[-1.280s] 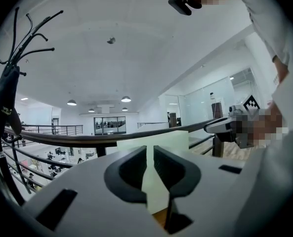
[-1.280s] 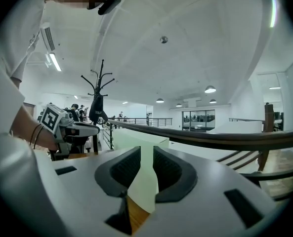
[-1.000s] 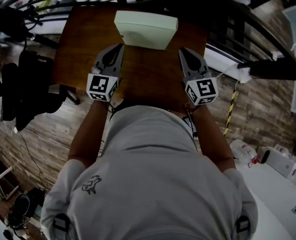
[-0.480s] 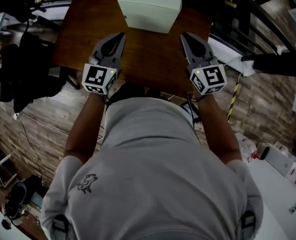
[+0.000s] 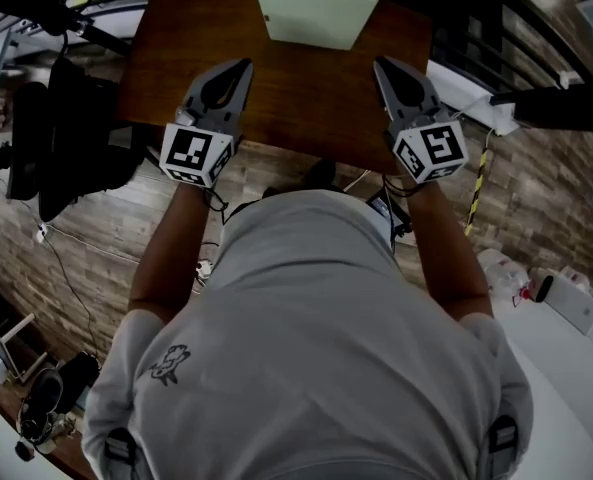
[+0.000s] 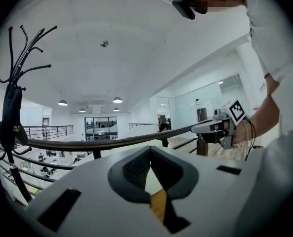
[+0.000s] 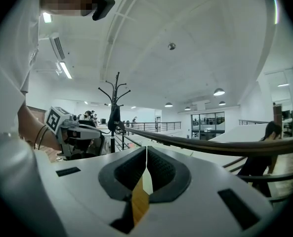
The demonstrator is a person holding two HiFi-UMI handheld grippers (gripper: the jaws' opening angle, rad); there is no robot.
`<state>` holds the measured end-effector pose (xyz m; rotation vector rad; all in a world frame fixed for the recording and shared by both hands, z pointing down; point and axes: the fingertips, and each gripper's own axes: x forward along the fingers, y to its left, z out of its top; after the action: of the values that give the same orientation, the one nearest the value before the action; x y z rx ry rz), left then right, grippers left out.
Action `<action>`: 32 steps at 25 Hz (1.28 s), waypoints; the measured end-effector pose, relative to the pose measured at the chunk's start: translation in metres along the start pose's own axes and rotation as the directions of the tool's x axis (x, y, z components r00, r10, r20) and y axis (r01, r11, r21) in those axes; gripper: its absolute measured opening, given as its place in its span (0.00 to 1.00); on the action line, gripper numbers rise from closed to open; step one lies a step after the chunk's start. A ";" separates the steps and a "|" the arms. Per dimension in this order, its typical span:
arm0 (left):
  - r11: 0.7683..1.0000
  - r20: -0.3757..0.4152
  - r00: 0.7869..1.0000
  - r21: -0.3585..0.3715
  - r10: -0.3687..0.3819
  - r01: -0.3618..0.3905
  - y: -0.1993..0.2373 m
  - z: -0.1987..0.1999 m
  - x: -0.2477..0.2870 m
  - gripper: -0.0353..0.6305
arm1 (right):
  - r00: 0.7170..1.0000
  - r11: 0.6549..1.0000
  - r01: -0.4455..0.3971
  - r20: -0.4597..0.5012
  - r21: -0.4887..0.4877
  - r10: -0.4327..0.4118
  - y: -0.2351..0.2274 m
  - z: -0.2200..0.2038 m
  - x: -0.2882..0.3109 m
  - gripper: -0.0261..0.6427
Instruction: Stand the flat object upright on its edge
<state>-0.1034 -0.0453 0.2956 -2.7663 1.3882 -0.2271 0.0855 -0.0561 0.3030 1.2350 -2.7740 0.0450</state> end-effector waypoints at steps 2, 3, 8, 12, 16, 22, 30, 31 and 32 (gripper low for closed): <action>1.000 -0.002 1.000 -0.006 -0.017 0.017 0.003 -0.004 -0.017 0.07 | 1.000 1.000 0.020 0.000 0.000 -0.020 0.014 0.001 -0.002 0.09; 1.000 -0.002 1.000 -0.011 -0.024 0.024 0.005 -0.006 -0.026 0.07 | 0.999 1.000 0.032 0.001 0.000 -0.032 0.020 0.002 -0.004 0.09; 0.998 0.009 0.998 -0.023 -0.054 0.055 0.010 -0.012 -0.072 0.07 | 0.996 0.996 0.089 0.009 -0.010 -0.089 0.056 0.007 -0.021 0.09; 0.996 0.027 0.996 -0.025 -0.087 0.087 0.001 -0.010 -0.105 0.07 | 0.991 0.991 0.131 0.014 -0.009 -0.131 0.087 0.010 -0.044 0.09; 0.994 0.042 0.993 -0.019 -0.108 0.109 -0.012 -0.007 -0.132 0.07 | 0.987 0.987 0.158 0.014 -0.009 -0.158 0.114 0.010 -0.068 0.09; 0.993 0.061 0.992 -0.047 -0.107 0.110 -0.034 -0.003 -0.162 0.07 | 0.988 0.988 0.151 0.023 0.011 -0.151 0.142 0.009 -0.106 0.09; 0.993 0.072 0.995 -0.087 -0.068 0.074 -0.089 0.000 -0.182 0.07 | 0.994 0.994 0.107 0.021 0.009 -0.107 0.156 -0.002 -0.164 0.09; 0.993 0.072 0.996 -0.094 -0.060 0.067 -0.097 0.000 -0.185 0.07 | 0.995 0.995 0.100 0.013 0.014 -0.100 0.158 -0.007 -0.173 0.09; 0.993 0.073 0.996 -0.099 -0.053 0.060 -0.108 -0.001 -0.188 0.07 | 0.996 0.996 0.092 0.006 0.016 -0.092 0.159 -0.012 -0.184 0.09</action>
<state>-0.1289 0.1696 0.2857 -2.8671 1.3424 -0.0621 0.0906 0.1876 0.2975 1.3678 -2.7232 0.0556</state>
